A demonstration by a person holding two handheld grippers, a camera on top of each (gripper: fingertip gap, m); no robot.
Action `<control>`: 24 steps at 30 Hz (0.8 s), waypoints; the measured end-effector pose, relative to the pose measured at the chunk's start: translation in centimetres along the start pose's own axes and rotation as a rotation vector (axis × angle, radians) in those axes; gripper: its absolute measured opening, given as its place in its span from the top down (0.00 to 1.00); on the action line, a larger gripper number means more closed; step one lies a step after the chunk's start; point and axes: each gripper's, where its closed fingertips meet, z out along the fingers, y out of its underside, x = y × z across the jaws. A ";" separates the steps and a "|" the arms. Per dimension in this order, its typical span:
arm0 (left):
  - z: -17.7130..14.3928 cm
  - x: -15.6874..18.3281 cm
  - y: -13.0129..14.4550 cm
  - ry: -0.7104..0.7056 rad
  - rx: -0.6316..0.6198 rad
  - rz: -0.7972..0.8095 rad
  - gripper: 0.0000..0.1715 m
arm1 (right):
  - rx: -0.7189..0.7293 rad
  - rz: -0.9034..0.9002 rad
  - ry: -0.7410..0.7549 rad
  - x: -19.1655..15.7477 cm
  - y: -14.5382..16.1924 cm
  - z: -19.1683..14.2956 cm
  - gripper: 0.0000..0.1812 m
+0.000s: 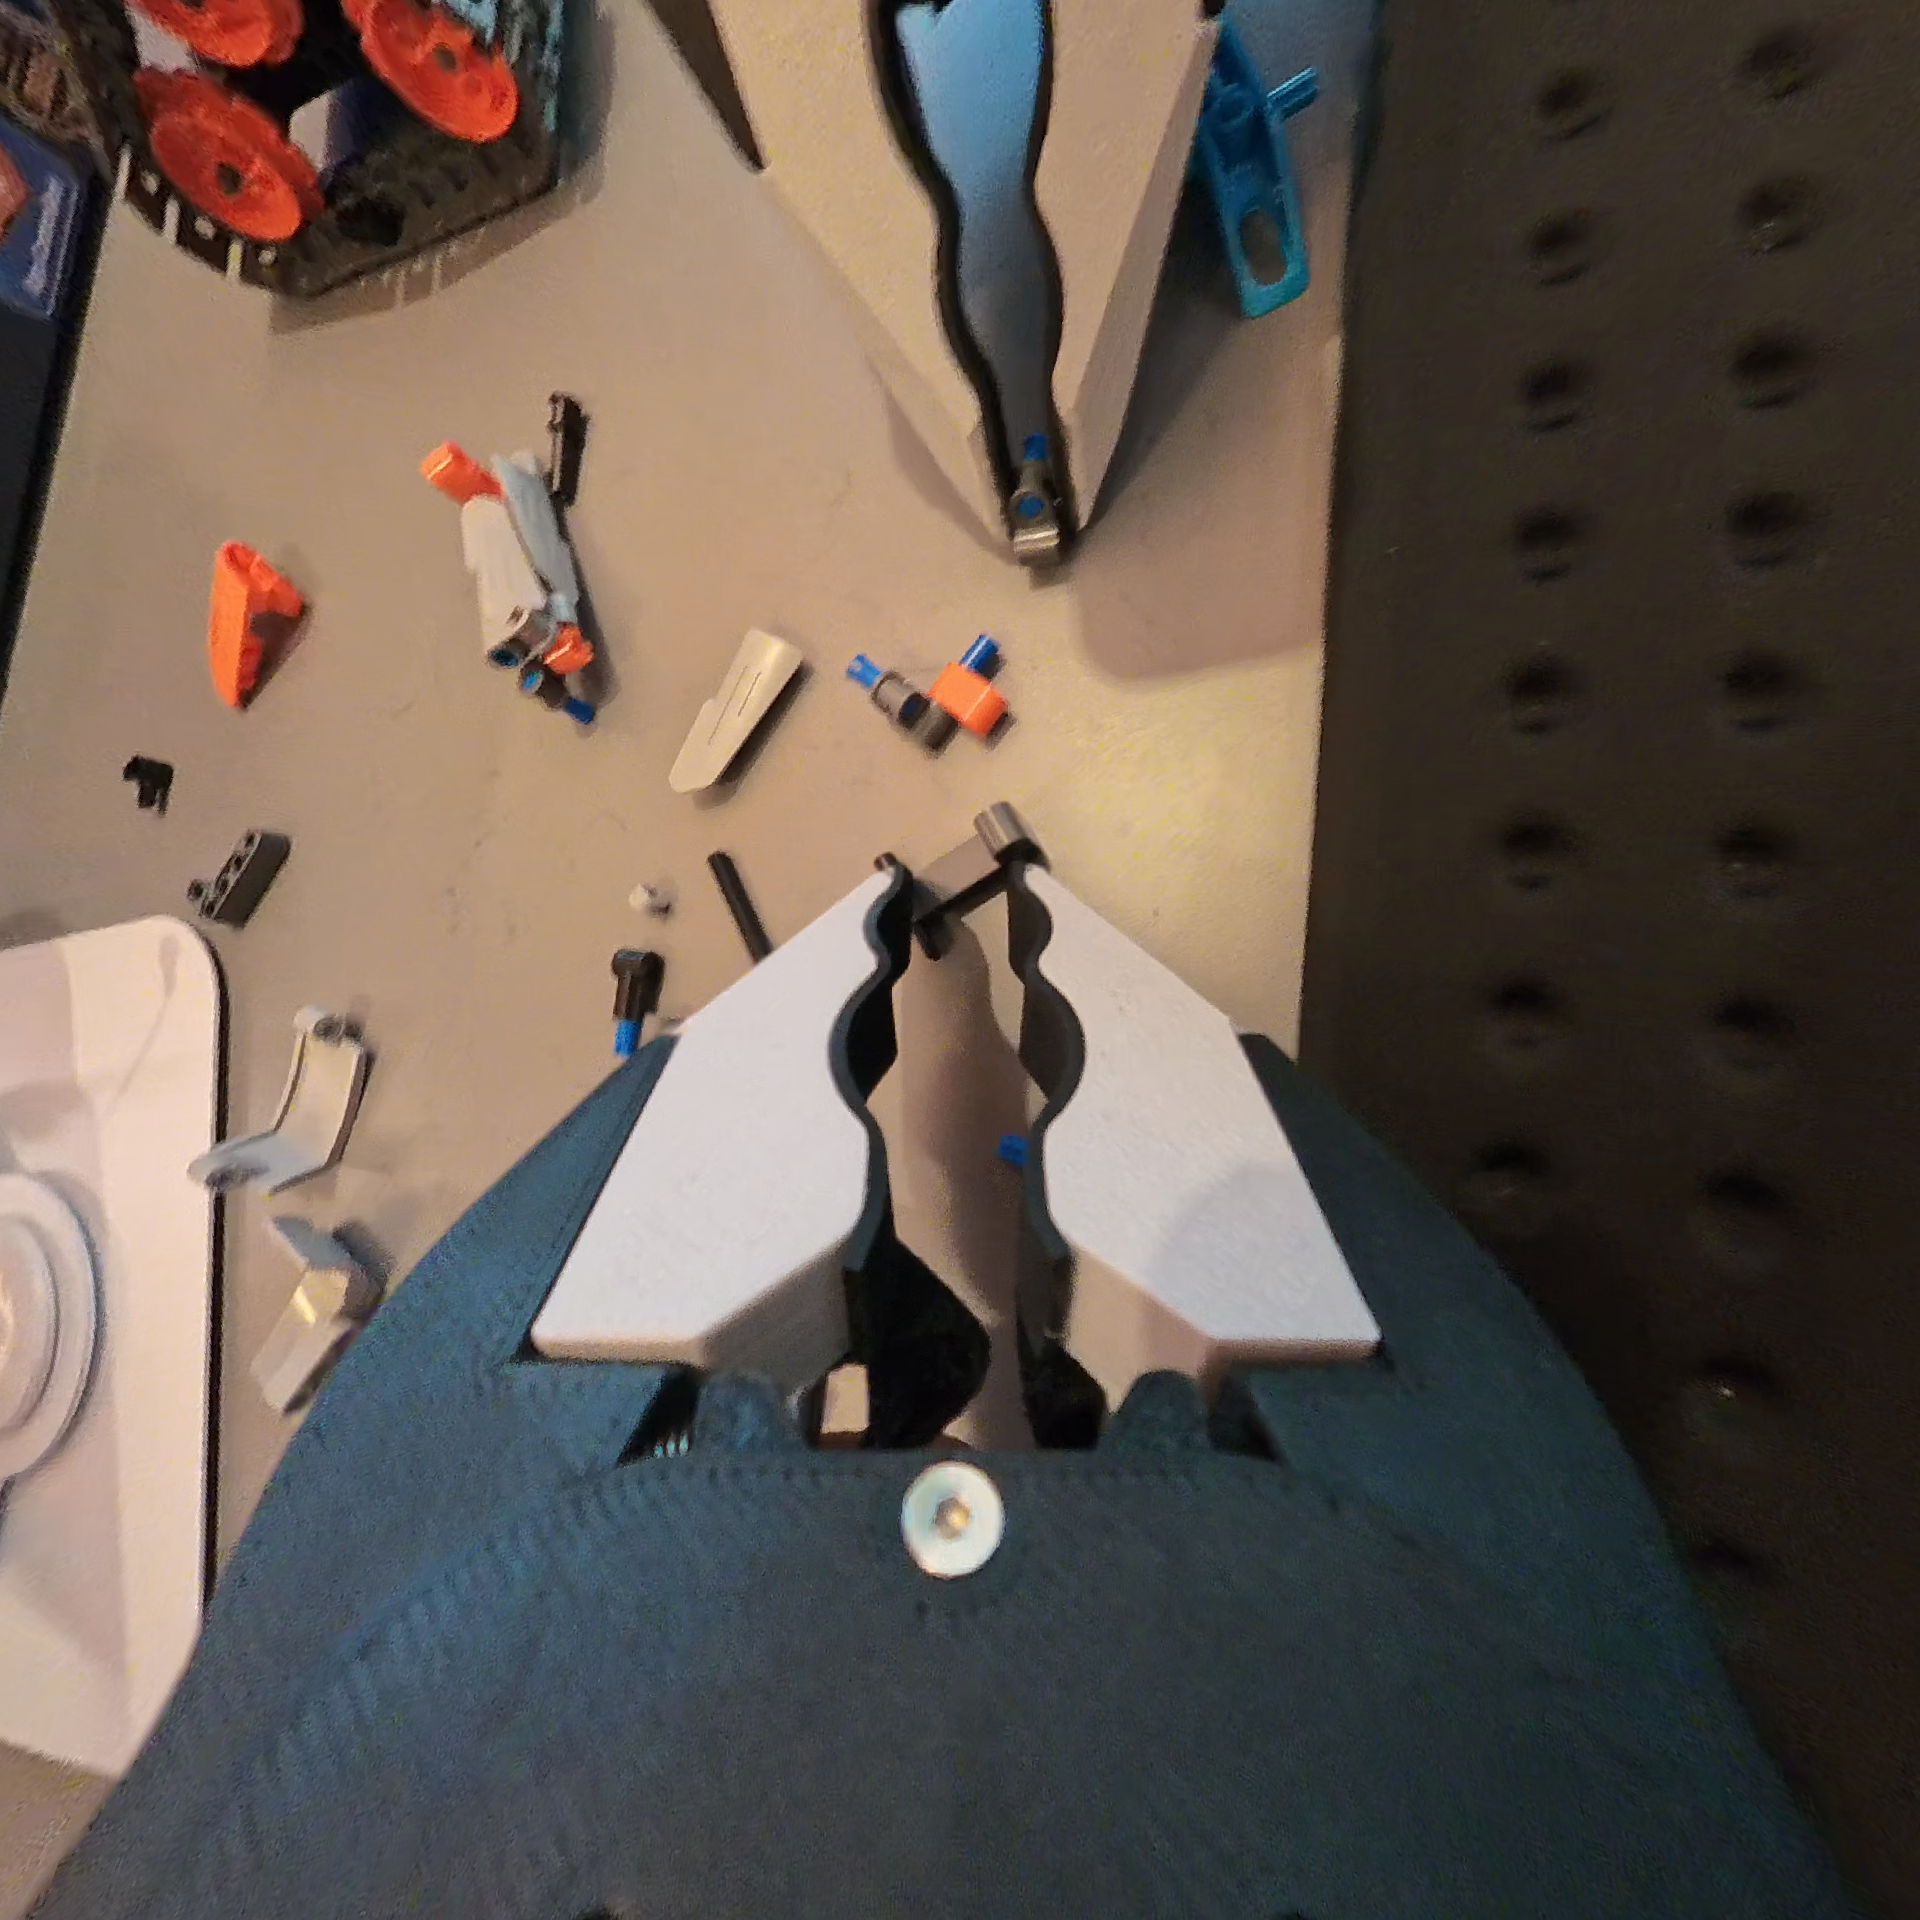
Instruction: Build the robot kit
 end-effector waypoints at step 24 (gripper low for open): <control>-0.4 0.9 0.3 0.140 0.056 -0.018 0.89 | 0.036 0.029 -0.020 0.2 0.0 0.0 0.97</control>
